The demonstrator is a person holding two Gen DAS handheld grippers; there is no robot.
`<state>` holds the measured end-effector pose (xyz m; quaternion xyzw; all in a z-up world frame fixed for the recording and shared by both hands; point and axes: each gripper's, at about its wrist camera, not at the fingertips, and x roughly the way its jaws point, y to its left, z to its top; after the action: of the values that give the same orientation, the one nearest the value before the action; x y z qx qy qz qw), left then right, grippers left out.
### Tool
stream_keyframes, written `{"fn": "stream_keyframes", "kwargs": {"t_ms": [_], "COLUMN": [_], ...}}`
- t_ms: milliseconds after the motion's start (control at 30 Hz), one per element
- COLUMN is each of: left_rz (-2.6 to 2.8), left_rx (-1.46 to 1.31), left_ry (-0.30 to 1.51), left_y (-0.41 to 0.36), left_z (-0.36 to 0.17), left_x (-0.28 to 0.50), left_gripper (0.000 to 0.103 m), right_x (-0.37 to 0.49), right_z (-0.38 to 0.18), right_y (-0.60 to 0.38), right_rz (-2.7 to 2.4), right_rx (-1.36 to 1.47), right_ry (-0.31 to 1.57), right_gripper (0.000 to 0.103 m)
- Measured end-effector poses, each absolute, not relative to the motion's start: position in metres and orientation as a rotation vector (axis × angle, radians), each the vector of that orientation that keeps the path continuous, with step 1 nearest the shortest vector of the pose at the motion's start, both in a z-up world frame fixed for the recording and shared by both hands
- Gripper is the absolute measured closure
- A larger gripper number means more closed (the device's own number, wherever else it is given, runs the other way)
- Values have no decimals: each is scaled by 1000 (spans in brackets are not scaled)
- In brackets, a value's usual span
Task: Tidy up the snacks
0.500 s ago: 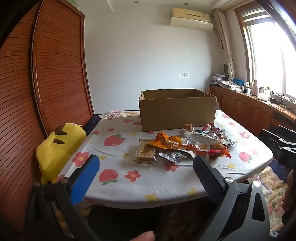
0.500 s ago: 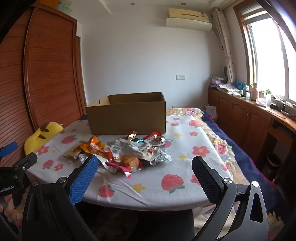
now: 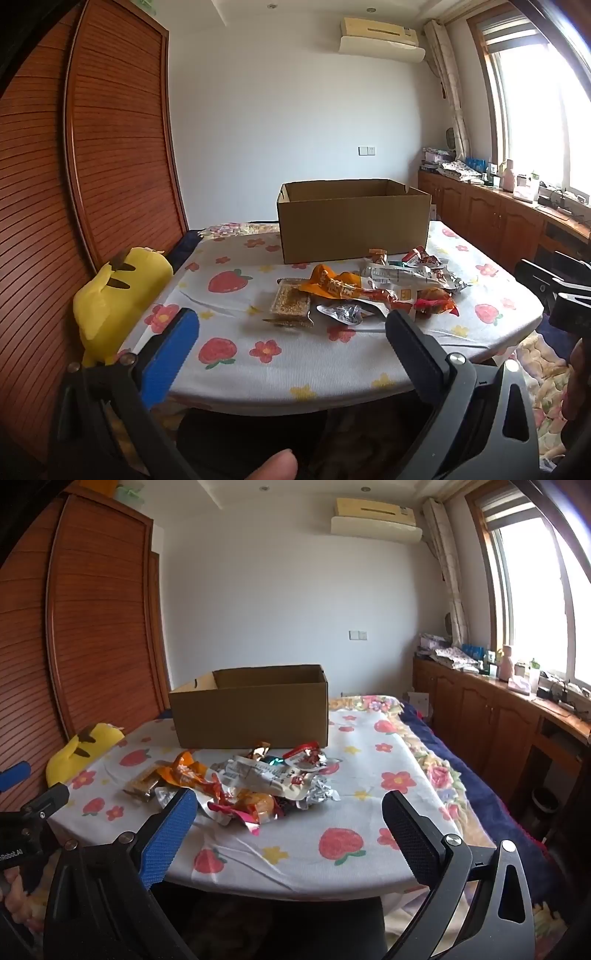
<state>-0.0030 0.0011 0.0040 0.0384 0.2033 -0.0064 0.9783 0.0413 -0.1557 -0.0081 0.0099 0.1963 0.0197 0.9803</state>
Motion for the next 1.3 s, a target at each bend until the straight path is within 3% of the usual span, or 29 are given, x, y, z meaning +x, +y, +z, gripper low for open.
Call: {"fn": "stream_keyframes", "kwargs": {"t_ms": [1300], "left_rz": [-13], "left_rx": [81], "left_ry": [396], "left_y": [3], "left_z": [12], "left_x": [-7], "left_gripper": [1], "right_x": [37], "right_z": [-8], "right_y": [-154], "right_rz": [41], "right_rx": [13], "right_ry": [389], "right_gripper": [1]}}
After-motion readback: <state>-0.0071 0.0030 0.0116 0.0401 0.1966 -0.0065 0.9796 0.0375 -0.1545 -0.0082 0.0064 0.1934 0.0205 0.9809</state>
